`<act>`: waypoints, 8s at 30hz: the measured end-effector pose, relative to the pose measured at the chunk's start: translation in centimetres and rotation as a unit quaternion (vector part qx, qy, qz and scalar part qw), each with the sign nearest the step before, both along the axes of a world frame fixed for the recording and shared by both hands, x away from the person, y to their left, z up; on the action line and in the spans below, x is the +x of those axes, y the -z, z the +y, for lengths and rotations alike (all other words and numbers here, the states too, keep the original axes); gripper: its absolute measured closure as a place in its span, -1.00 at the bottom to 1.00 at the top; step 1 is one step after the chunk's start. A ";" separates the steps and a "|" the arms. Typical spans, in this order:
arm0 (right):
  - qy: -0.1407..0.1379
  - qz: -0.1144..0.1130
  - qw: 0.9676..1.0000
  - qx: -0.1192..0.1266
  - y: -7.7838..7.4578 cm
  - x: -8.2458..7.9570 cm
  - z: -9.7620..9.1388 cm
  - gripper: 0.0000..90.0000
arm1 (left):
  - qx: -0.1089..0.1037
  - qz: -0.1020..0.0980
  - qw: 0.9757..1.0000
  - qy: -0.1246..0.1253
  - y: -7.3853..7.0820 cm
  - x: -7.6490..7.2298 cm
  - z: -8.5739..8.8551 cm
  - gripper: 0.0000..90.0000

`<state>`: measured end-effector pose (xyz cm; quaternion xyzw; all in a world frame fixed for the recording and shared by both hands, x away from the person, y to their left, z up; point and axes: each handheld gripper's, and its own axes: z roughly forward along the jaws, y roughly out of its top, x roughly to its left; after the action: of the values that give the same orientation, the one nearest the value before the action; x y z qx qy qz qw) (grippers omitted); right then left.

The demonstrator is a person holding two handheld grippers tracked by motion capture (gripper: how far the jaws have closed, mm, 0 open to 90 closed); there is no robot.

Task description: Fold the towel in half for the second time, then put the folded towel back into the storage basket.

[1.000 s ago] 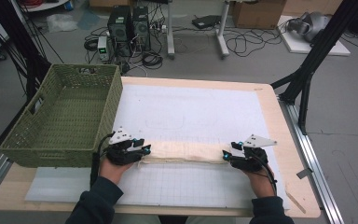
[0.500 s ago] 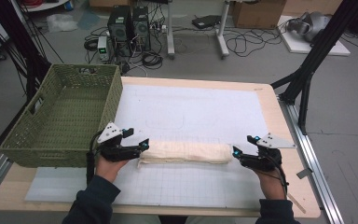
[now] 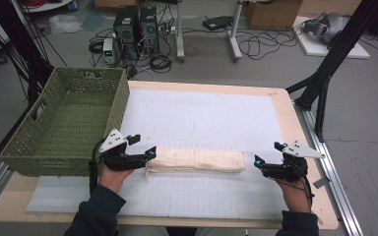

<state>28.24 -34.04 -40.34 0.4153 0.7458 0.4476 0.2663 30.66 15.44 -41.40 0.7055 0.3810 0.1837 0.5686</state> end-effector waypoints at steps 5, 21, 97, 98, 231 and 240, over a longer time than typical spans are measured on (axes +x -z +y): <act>0.001 0.002 1.000 0.001 0.2 0.0 -0.1 -0.76 | 0.002 0.001 1.000 -0.001 0.0 0.0 0.0 -0.56; 0.003 0.005 1.000 0.000 0.4 0.3 0.2 -0.76 | 0.002 0.013 1.000 -0.005 0.3 0.2 0.2 -0.56; -0.039 0.034 0.999 -0.007 1.3 0.7 1.6 -0.76 | 0.153 0.106 0.982 0.029 3.4 -0.5 -3.0 0.71; -0.039 0.034 0.999 -0.005 1.3 0.7 1.6 -0.76 | 0.151 0.106 0.982 0.030 3.4 -0.4 -3.0 0.75; -0.202 -0.059 0.976 0.046 -10.9 12.9 21.8 0.87 | 0.045 -0.081 0.988 -0.126 -9.9 -6.6 12.6 0.85; -0.218 -0.061 0.973 0.042 -11.8 14.5 25.4 0.87 | 0.044 -0.086 0.985 -0.146 -10.1 -7.6 14.4 0.85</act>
<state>42.73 -8.62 -28.59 0.2249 0.7811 0.5506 0.1898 23.03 29.87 -31.32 0.6480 0.4216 0.3412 0.5347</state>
